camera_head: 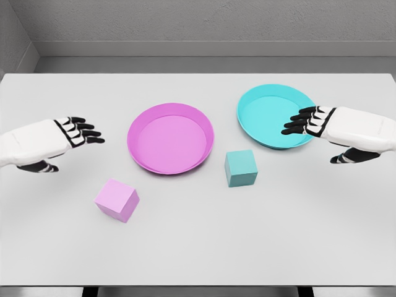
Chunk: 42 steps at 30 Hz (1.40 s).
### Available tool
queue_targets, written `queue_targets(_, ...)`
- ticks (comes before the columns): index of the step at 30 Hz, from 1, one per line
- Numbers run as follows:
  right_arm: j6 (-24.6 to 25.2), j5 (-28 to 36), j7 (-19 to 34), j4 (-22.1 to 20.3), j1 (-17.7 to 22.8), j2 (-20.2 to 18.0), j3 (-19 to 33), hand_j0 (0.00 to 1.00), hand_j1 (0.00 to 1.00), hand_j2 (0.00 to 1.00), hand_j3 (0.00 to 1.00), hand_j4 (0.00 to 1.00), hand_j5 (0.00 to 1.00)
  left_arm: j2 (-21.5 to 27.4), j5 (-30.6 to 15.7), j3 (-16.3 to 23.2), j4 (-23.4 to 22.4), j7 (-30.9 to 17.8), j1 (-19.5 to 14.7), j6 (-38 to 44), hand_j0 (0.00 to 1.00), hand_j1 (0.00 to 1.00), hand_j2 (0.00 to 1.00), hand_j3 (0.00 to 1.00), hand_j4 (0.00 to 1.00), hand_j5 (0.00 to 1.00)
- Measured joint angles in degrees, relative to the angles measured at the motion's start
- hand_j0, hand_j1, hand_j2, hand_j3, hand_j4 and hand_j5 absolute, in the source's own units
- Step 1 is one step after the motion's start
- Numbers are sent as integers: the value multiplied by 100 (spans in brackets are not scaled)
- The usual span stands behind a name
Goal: Place the blocks in the corresponding plates according to their colors
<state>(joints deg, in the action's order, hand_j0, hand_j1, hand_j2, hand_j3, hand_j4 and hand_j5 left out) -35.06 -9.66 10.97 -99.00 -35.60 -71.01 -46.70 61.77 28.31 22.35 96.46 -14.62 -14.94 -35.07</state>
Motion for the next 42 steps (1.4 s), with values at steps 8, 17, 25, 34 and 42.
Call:
queue_targets(8, -1, -16, -28, 5, -475, 177, -51, 100, 100, 100, 100, 100, 100, 158, 123, 49, 247, -72, -10, 1, 100, 100, 100, 100, 100, 100)
queue_targets(17, -1, -248, 925, 61, -2057, 987, -1275, 100, 100, 100, 100, 100, 100, 356, -142, 203, 361, -78, 166, 0, 100, 100, 100, 100, 100, 100)
queue_targets(25, -4, -578, 1609, 532, -2391, 1968, -1927, 100, 100, 100, 100, 100, 100, 440, -498, 226, 426, -62, 316, 0, 100, 100, 100, 100, 100, 100)
queue_targets(34, -5, -1003, 1673, 984, -2435, 2453, -2285, 100, 100, 100, 100, 100, 100, 604, -854, 291, 602, -85, 668, -1, 100, 100, 100, 100, 100, 100)
queue_targets(42, -5, -1187, 1674, 1388, -2435, 2790, -2467, 100, 100, 100, 100, 100, 100, 603, -1484, 299, 657, -95, 853, 0, 100, 100, 100, 100, 100, 100)
